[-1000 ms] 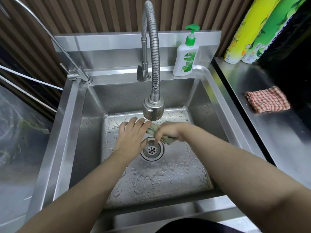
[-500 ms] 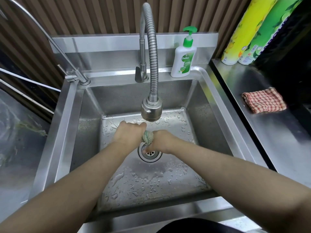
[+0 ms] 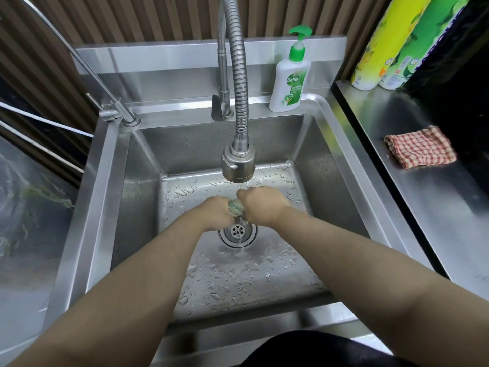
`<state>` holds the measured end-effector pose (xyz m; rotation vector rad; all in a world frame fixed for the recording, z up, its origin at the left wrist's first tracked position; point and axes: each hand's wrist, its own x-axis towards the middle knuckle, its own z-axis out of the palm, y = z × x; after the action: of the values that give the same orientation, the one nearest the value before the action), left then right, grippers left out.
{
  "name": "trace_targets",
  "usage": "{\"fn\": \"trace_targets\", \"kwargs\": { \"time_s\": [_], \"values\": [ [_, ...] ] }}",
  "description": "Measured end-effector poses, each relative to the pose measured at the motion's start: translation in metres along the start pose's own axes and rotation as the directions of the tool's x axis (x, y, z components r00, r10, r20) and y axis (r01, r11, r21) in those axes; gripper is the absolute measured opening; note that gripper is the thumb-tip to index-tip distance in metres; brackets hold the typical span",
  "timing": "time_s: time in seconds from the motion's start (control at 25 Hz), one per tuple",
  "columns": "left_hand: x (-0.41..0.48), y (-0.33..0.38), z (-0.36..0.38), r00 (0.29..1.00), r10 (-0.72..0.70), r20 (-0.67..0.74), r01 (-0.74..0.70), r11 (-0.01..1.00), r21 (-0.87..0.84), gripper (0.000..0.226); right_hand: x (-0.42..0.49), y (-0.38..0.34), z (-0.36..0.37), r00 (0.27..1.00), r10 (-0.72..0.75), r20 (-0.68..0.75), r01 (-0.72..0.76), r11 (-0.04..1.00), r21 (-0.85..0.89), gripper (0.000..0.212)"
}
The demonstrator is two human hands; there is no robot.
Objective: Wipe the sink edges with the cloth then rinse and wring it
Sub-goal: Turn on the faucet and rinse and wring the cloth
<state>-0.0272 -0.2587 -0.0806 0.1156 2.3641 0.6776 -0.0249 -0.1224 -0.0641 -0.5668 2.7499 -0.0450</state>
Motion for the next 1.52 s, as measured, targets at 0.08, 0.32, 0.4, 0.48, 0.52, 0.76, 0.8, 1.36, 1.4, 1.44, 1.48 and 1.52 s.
{"fn": "trace_targets", "kwargs": {
  "time_s": [0.08,0.32,0.4,0.48,0.52,0.76,0.8,1.36,1.4,1.44,1.48,1.52],
  "values": [
    [0.001,0.001,-0.001,0.999,-0.002,-0.048,0.007,0.994,0.112,0.013,0.000,0.000,0.002,0.999,0.040,-0.003,-0.040,0.997,0.067,0.035],
    [-0.015,-0.018,0.016,0.623,0.571,-0.535,-0.022,0.696,0.718,0.065,0.008,0.015,-0.009,0.874,-0.003,0.486,-0.412,0.524,0.745,0.013],
    [-0.018,-0.025,0.018,0.492,0.685,-0.537,-0.062,0.643,0.763,0.054,0.001,0.020,-0.017,0.711,-0.320,0.626,-0.516,0.368,0.774,0.031],
    [-0.018,-0.021,0.008,0.375,0.772,-0.513,-0.108,0.586,0.803,0.026,-0.004,0.019,-0.024,0.591,-0.461,0.662,-0.519,0.410,0.750,0.029],
    [-0.018,-0.016,0.000,0.329,0.818,-0.471,-0.134,0.534,0.835,0.018,-0.005,0.018,-0.026,0.567,-0.472,0.675,-0.506,0.446,0.738,0.027],
    [-0.012,-0.002,-0.029,0.536,0.815,-0.220,-0.261,0.408,0.875,0.039,-0.007,0.002,-0.024,0.709,-0.262,0.655,-0.491,0.484,0.725,0.032],
    [-0.014,0.000,-0.032,0.621,0.756,-0.207,-0.237,0.432,0.870,0.040,-0.007,-0.005,-0.020,0.791,-0.141,0.596,-0.472,0.479,0.740,0.033],
    [0.005,0.004,-0.006,0.988,0.105,-0.113,-0.048,0.908,0.416,0.005,-0.001,-0.008,0.002,0.986,0.141,0.088,-0.158,0.957,0.244,0.018],
    [0.007,0.006,-0.006,0.990,0.101,-0.096,-0.053,0.913,0.405,0.010,0.001,-0.006,0.002,0.989,0.128,0.074,-0.142,0.966,0.218,0.018],
    [0.007,0.007,-0.006,0.992,0.095,-0.082,-0.056,0.921,0.385,0.015,0.002,-0.004,0.002,0.991,0.118,0.065,-0.129,0.971,0.200,0.019],
    [0.007,0.007,-0.005,0.994,0.081,-0.076,-0.049,0.935,0.351,0.018,0.002,-0.003,0.003,0.992,0.107,0.059,-0.116,0.976,0.184,0.021],
    [0.008,0.007,-0.004,0.995,0.066,-0.076,-0.040,0.949,0.311,0.019,0.003,-0.002,0.004,0.994,0.093,0.052,-0.100,0.981,0.166,0.023]
  ]
}}
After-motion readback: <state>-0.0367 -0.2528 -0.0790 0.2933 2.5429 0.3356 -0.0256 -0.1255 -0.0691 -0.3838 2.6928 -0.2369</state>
